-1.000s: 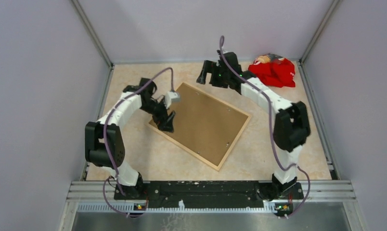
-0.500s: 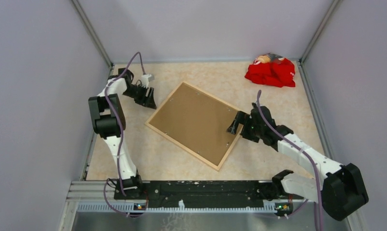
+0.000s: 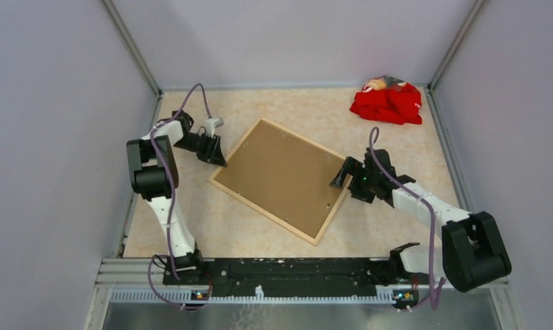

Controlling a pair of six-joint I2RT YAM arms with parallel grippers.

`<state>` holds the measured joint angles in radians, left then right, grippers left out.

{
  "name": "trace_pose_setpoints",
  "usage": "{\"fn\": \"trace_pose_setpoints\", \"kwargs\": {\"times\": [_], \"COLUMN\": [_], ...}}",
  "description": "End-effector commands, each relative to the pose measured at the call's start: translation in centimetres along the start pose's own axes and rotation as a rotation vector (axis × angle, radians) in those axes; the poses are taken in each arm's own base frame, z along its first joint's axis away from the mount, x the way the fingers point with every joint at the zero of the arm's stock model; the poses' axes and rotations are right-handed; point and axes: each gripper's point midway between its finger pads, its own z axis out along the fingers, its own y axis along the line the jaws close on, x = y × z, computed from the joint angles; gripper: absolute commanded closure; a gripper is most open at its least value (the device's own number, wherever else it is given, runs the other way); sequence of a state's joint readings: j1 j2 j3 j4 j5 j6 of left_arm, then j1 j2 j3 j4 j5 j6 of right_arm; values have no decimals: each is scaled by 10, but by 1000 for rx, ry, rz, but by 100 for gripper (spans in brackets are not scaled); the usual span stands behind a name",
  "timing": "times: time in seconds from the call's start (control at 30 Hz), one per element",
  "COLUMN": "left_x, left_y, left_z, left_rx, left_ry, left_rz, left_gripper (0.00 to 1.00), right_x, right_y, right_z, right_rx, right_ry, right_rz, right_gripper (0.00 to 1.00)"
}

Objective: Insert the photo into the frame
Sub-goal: Adjust the photo frame at the center of the board.

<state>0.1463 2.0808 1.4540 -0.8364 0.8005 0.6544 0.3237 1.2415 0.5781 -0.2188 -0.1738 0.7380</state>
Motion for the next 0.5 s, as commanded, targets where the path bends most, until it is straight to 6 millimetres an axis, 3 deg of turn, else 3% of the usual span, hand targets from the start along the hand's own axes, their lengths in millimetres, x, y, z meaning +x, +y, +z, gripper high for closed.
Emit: {"fn": "trace_pose_setpoints", "kwargs": {"times": [0.0,0.27,0.37,0.47], "left_x": [36,85,93,92], "left_y": [-36,-97,-107,-105], "left_z": [3,0,1,0], "left_rx": [107,261,286,280], "left_ry": [49,88,90,97], "left_rz": [22,61,58,41], "left_gripper": [59,49,43,39], "right_x": [-36,-69,-80,-91], "right_y": [17,4,1,-1], "right_z": [10,21,23,20], "right_rx": [-68,-62,-48,-11], "right_ry": [-46,-67,-57,-74], "right_rz": [-24,-9,-13,-29], "right_gripper": [1,1,1,1]}}
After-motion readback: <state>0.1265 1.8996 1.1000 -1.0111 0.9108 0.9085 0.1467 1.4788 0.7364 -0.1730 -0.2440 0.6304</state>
